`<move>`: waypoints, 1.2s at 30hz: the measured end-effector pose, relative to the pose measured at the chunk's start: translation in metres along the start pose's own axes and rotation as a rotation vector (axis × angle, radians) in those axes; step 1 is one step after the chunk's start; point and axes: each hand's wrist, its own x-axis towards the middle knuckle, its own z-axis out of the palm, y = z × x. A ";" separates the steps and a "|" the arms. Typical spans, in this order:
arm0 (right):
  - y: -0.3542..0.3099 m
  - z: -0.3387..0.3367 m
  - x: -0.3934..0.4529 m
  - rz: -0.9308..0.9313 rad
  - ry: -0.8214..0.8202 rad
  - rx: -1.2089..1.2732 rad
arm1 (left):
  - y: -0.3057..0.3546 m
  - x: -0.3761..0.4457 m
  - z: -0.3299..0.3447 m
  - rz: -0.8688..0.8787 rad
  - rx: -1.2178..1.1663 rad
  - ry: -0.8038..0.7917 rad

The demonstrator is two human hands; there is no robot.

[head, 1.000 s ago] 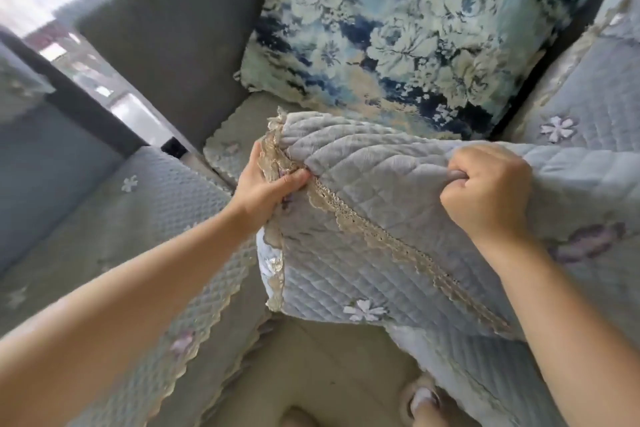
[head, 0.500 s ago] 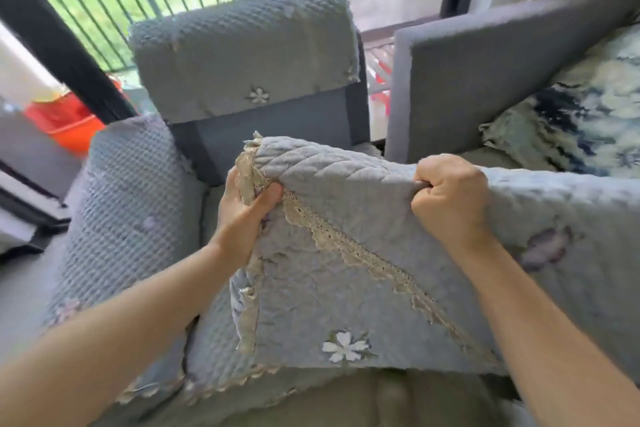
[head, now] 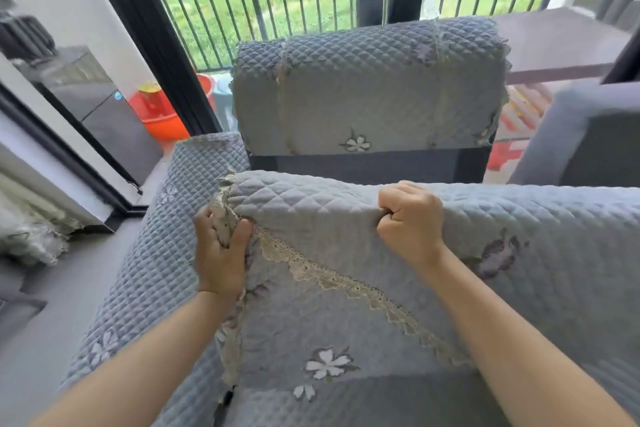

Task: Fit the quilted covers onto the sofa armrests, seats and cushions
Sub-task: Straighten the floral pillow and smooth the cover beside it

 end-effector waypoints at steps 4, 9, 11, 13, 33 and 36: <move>0.042 0.071 0.037 -0.044 -0.025 0.037 | -0.046 0.065 0.027 0.058 0.015 0.086; 0.104 0.169 0.036 0.007 -0.265 -0.162 | -0.139 0.118 0.067 -0.087 0.286 0.109; 0.135 0.204 0.023 0.068 -0.664 -0.386 | -0.181 0.131 0.085 -0.214 0.471 0.062; 0.158 0.214 0.024 0.084 -0.989 -0.483 | -0.205 0.134 0.098 -0.117 0.633 -0.125; 0.309 0.176 0.056 0.266 -0.440 -0.708 | -0.190 0.255 0.205 0.301 1.202 -0.603; 0.306 0.175 0.055 0.271 -0.412 -0.656 | -0.188 0.254 0.203 0.309 1.203 -0.646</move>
